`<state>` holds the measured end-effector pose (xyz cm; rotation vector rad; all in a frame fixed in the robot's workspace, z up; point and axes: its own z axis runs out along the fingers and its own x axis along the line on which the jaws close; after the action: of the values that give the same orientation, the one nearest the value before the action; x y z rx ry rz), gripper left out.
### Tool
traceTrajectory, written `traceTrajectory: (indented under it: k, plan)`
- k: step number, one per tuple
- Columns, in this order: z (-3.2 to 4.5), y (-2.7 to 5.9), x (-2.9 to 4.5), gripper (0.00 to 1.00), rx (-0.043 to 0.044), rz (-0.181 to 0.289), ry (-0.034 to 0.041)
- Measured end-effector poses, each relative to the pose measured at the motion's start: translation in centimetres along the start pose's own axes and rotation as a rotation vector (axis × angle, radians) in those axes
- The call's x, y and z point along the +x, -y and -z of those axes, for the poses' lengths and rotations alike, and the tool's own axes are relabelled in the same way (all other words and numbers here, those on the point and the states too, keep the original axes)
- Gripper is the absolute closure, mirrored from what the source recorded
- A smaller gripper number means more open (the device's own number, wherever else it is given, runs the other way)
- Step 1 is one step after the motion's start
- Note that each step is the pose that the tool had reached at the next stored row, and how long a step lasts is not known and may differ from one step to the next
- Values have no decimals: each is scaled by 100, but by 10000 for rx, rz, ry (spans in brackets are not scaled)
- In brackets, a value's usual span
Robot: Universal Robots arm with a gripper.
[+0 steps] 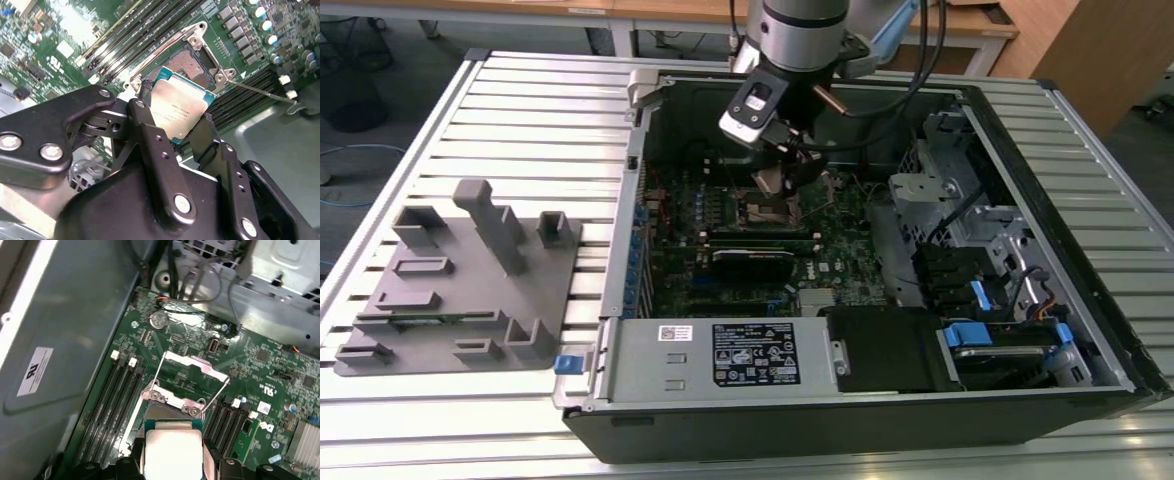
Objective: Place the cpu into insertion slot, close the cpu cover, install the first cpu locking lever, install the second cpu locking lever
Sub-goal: 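Place the cpu into insertion slot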
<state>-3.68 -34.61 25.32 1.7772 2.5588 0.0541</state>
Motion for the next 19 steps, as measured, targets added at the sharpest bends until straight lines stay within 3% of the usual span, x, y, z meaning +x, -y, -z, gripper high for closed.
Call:
traceTrajectory:
  k: [13, 19]
  plan:
    - [-11, 0, 0, 46, -1, -1198, 50]
    - [-27, 1, 0, 46, 3, -2252, 97]
